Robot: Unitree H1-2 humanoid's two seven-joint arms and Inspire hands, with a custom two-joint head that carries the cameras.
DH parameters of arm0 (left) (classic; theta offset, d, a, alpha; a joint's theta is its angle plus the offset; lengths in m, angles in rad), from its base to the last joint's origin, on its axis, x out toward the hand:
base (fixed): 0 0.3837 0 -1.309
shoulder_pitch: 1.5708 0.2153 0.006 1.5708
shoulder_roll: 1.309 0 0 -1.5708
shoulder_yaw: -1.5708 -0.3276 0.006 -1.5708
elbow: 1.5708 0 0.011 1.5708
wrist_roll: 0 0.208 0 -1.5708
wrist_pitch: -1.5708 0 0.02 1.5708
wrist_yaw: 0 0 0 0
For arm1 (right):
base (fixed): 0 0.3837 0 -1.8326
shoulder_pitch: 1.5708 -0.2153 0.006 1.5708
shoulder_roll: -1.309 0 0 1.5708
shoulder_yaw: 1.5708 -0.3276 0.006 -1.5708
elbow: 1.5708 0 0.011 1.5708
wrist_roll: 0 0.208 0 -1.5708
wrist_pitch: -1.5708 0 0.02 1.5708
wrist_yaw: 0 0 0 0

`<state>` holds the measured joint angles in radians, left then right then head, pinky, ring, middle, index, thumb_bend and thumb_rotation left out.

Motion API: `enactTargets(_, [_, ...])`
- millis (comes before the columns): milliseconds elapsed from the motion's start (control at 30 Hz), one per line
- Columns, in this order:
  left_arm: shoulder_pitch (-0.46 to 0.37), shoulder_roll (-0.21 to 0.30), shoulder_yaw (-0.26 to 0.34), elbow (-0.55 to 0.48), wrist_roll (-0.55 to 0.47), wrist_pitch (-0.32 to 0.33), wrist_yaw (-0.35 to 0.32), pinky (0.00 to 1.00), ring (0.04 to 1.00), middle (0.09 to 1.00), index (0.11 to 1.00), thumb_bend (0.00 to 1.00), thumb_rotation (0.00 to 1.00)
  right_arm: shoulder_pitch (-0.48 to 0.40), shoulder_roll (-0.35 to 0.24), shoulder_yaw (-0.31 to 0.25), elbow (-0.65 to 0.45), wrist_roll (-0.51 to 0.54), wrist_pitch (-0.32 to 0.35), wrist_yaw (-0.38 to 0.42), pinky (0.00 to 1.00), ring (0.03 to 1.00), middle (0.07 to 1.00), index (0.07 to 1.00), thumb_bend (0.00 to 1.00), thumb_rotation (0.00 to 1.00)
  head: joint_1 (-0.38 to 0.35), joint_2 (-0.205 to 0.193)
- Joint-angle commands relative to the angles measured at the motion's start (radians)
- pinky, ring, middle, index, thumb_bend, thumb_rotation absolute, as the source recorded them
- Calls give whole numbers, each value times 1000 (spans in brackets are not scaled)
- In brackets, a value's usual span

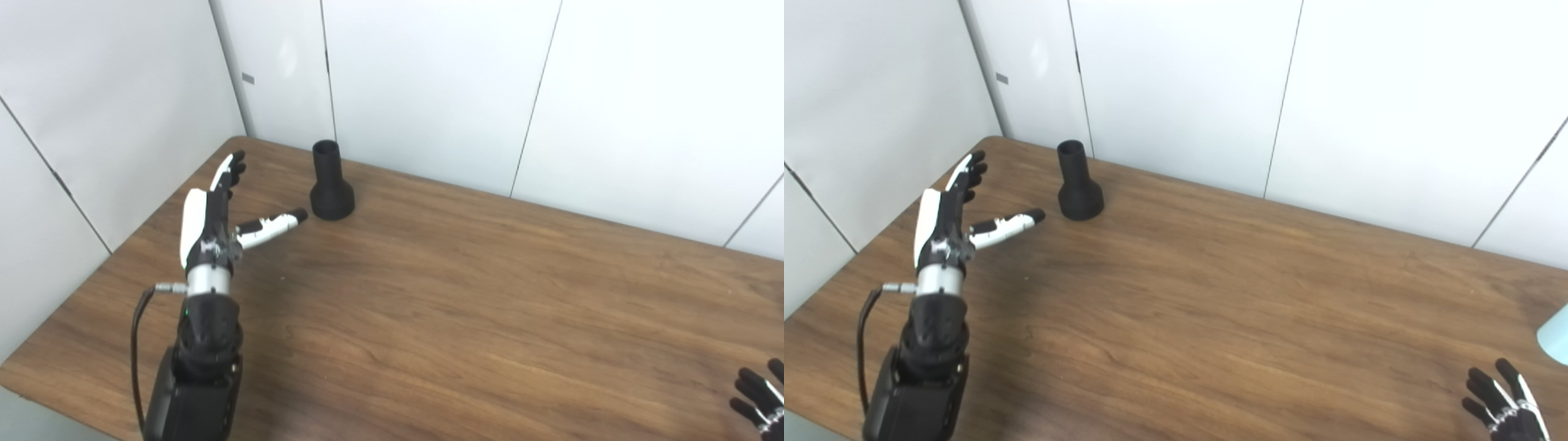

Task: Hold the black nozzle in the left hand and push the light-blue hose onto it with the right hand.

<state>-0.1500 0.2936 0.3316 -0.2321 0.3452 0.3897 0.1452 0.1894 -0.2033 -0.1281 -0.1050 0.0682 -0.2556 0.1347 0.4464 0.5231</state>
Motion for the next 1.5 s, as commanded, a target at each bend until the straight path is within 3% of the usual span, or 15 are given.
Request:
enactTargets(0, [-57,46,-1,8,5,3,0,848,902,899,920,885,173,20,14,8,42,7,-24,-6,794,856,859,927,661,1000,-4,1])
enactTargets(267, [-181,154,-104,169,33,42,-62,845,914,920,930,941,218,18,14,11,51,-2,-50,-7,763,841,857,913,665,1000,-16,8])
enactTargets(433, [-247,186,-164,249,40,55,-87,976,972,933,919,999,284,23,18,11,42,-2,-44,-9,744,833,850,905,670,1000,-19,12])
enactTargets(667, [-326,196,-230,342,53,76,-127,1000,997,967,908,1000,293,22,20,15,41,-5,-49,-8,750,837,849,911,678,1000,-30,17])
enactTargets(867, [-368,213,-313,414,101,57,-124,996,981,936,884,1000,282,27,21,20,24,5,-26,-2,762,839,848,915,702,1000,-38,19])
enactTargets(967, [-390,215,-351,445,137,73,-132,1000,977,928,878,1000,306,26,9,27,36,44,-45,29,833,882,882,947,696,1000,-38,19])
enactTargets(1167, [-432,172,-324,499,223,80,-177,1000,1000,948,866,997,301,27,19,24,24,41,-35,19,809,877,882,950,730,1000,-49,25])
enactTargets(1467, [-484,115,-244,586,316,80,-217,1000,1000,949,842,970,261,28,22,25,19,50,-27,20,842,884,887,944,680,1000,-64,26])
